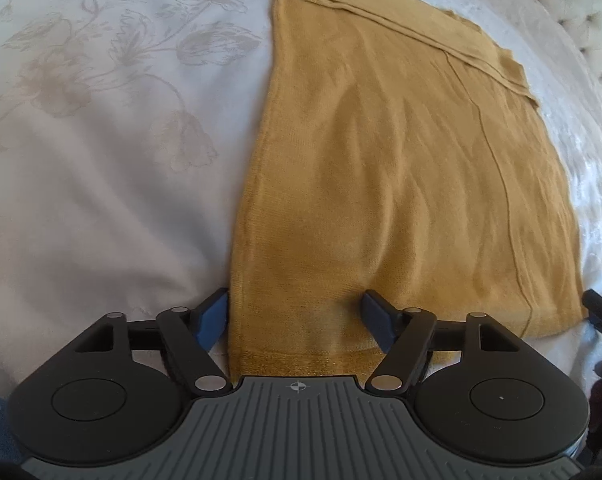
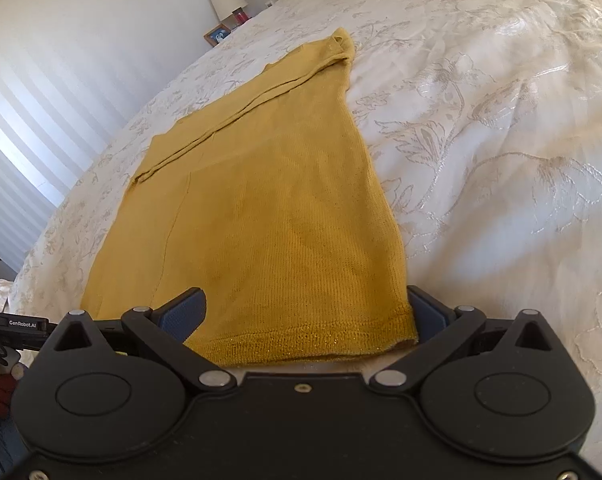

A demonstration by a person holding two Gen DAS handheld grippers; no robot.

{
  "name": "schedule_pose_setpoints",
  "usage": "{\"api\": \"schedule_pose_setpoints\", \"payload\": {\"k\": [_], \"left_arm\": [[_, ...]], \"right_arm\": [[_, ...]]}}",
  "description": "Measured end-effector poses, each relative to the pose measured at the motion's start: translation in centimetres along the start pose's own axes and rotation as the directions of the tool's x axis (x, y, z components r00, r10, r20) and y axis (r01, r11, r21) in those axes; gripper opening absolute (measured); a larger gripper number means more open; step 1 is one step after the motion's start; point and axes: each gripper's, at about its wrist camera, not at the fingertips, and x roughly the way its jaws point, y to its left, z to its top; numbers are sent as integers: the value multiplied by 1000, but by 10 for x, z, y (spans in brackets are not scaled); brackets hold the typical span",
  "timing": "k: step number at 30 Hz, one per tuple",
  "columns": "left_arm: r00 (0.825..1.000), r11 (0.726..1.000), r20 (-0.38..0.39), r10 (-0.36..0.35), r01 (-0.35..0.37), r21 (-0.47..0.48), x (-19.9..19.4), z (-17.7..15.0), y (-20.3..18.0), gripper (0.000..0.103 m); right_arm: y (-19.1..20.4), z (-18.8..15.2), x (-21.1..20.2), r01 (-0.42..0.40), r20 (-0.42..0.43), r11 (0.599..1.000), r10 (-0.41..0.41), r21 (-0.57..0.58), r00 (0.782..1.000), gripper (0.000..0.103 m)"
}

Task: Fold small clothes
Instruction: 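Grasp the sweater hem with both grippers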

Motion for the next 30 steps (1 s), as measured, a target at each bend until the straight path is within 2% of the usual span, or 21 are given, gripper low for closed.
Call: {"api": "schedule_pose_setpoints", "payload": {"k": [2,3,5,7,9,10,11,12,13,14,15,16,17,24,30], "left_arm": [[1000,1000,-3,-4,4,9,0,1,-2,66],[1000,1000,6,-12,12,7,-1,0,0,53],[999,999,23,-29,29,-32,-4,-1,6,38],[997,995,43,-61,64,-80,-8,-1,15,15],[994,989,63,-93,100,-110,-10,-3,21,11],[993,988,75,-95,103,-112,-12,-3,22,9],[992,989,91,-91,101,-108,-15,-4,22,9],[990,991,110,-84,94,-96,-18,-4,20,9],[989,993,130,-76,87,-82,-21,-5,17,9],[986,994,151,-69,80,-69,-25,-6,16,9],[983,995,170,-66,77,-58,-27,-7,14,9],[979,996,193,-67,78,-51,-31,-9,12,9],[974,996,214,-68,80,-47,-34,-10,11,9],[949,988,294,-111,138,-71,-44,-15,15,9],[928,984,350,-127,163,-74,-52,-13,15,9]], "right_arm": [[0,0,0,-3,1,1000,3,3,1000,103],[0,0,-1,-4,1,1000,4,3,1000,103],[-1,0,-1,-9,0,1000,9,10,1000,103],[-3,1,-1,-13,0,1000,13,22,1000,103],[-3,2,-2,-17,-1,999,17,33,1000,102],[-4,2,-3,-13,-2,999,13,34,1000,100],[-3,2,-4,-8,-2,999,8,31,1000,92],[-3,2,-5,-3,-1,1000,3,27,1000,77],[-3,1,-7,7,-2,1000,-7,27,1000,69],[-4,1,-8,24,-1,999,-24,26,1000,56],[-4,1,-10,35,1,999,-35,22,999,36],[-5,1,-12,35,1,999,-35,20,999,23],[-7,1,-14,24,3,999,-25,26,1000,17],[3,10,-34,-27,94,1000,27,8,995,15],[10,31,-45,-91,205,995,84,28,975,11]]}}
